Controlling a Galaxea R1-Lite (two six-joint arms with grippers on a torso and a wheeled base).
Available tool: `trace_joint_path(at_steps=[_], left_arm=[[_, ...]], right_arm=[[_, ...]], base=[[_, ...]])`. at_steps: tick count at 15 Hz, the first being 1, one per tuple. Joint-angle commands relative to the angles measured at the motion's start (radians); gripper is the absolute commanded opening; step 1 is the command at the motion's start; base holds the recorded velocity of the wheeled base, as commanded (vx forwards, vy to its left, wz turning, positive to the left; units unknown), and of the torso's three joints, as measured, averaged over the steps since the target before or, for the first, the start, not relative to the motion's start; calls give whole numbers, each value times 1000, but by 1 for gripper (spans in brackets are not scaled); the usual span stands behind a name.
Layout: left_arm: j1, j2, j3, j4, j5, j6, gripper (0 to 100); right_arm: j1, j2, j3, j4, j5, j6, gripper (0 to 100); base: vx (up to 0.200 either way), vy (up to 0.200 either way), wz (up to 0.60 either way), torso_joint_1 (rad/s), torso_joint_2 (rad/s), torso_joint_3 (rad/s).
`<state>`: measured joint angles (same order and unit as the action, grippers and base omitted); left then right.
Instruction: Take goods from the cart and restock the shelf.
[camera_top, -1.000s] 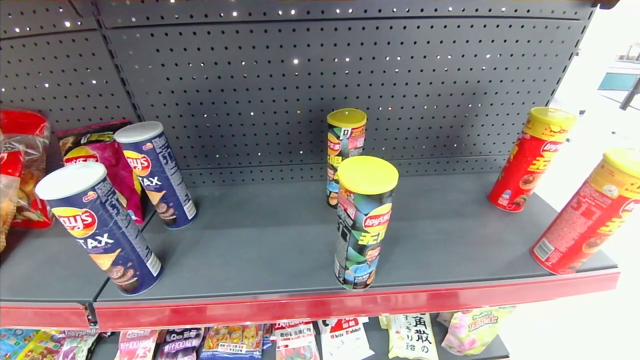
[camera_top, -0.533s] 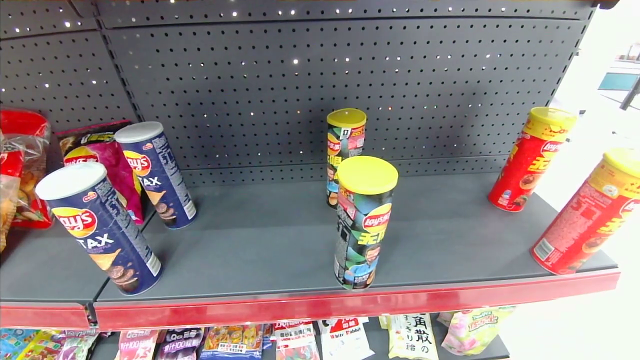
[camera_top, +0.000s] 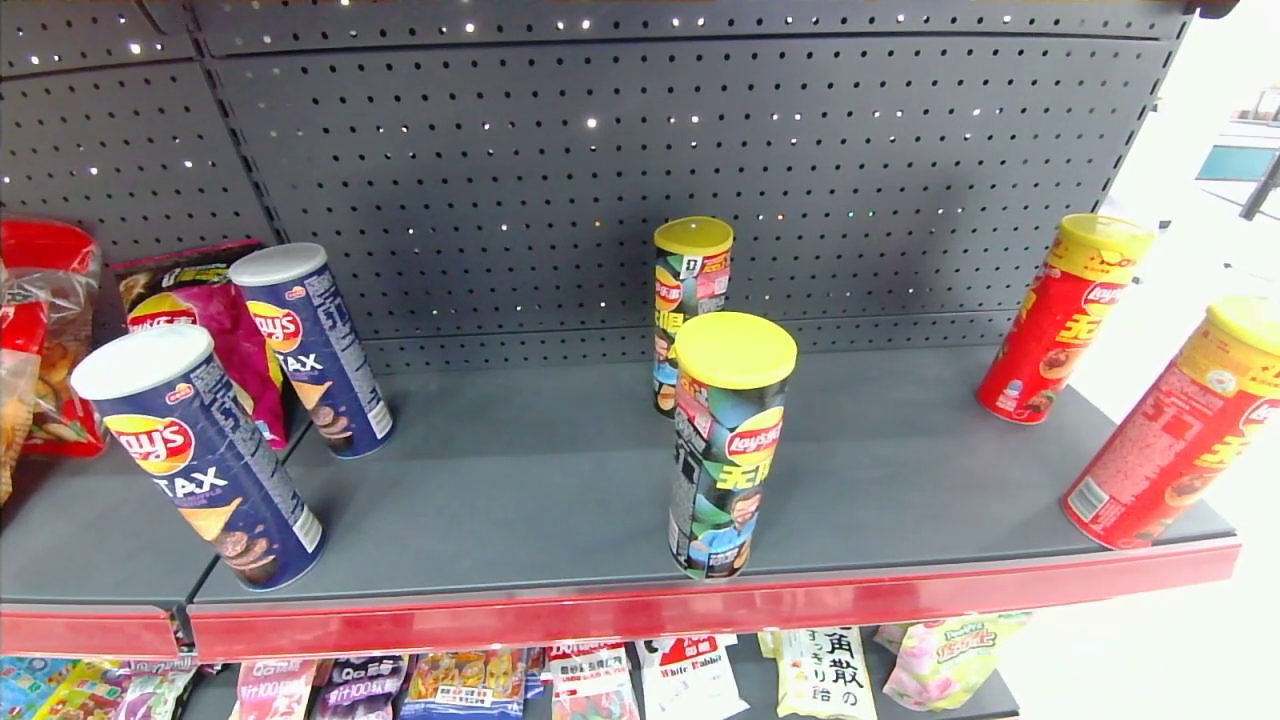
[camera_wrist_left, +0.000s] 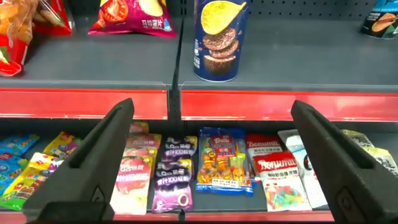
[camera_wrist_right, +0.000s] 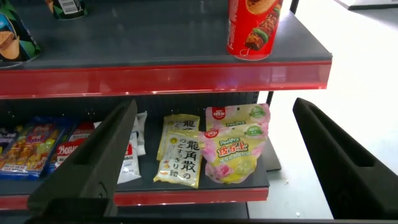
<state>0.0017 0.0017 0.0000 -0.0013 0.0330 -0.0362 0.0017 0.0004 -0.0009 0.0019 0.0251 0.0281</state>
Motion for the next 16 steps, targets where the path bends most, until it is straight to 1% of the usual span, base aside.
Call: trace_joint_path(at_steps=[1, 2, 3, 4, 5, 6, 8, 9, 10, 11, 12, 13, 14, 15, 16], left_arm=[[0, -2, 0, 0, 1, -1, 100], [0, -2, 0, 0, 1, -1, 100], [0, -2, 0, 0, 1, -1, 100], [0, -2, 0, 0, 1, -1, 100], [0, -2, 0, 0, 1, -1, 100], [0, -2, 0, 0, 1, 1, 100], [0, -2, 0, 0, 1, -1, 100], [0, -2, 0, 0, 1, -1, 100], [0, -2, 0, 0, 1, 1, 100], [0, -2, 0, 0, 1, 1, 100], [0, -2, 0, 0, 1, -1, 100], [0, -2, 0, 0, 1, -1, 100], [0, -2, 0, 0, 1, -1, 100], [0, -2, 0, 0, 1, -1, 100], [0, -2, 0, 0, 1, -1, 100]], right_arm=[[1, 0, -22, -14, 9, 6, 100], [17, 102, -179, -22, 75, 6, 100], [21, 216, -294, -25, 121, 9, 100], [34, 259, -355, -22, 154, 9, 100], [58, 291, -387, -20, 217, 3, 100], [80, 382, -424, -28, 345, -19, 100], [90, 552, -548, -31, 434, -14, 100], [98, 592, -582, -31, 452, -14, 100], [142, 675, -639, -31, 470, -16, 100], [189, 704, -650, -33, 467, -20, 100], [253, 731, -653, -40, 458, -22, 100], [253, 731, -653, -40, 458, -22, 100], [391, 852, -660, -129, 374, -20, 100], [455, 972, -674, -230, 345, -13, 100], [471, 1037, -676, -289, 322, -13, 100]], base=[[0, 0, 0, 0, 0, 0], [0, 0, 0, 0, 0, 0], [0, 0, 0, 0, 0, 0], [0, 0, 0, 0, 0, 0], [0, 0, 0, 0, 0, 0], [0, 0, 0, 0, 0, 0], [0, 0, 0, 0, 0, 0], [0, 0, 0, 0, 0, 0], [0, 0, 0, 0, 0, 0], [0, 0, 0, 0, 0, 0], [0, 0, 0, 0, 0, 0], [0, 0, 0, 0, 0, 0], [0, 0, 0, 0, 0, 0], [0, 0, 0, 0, 0, 0], [0, 0, 0, 0, 0, 0]])
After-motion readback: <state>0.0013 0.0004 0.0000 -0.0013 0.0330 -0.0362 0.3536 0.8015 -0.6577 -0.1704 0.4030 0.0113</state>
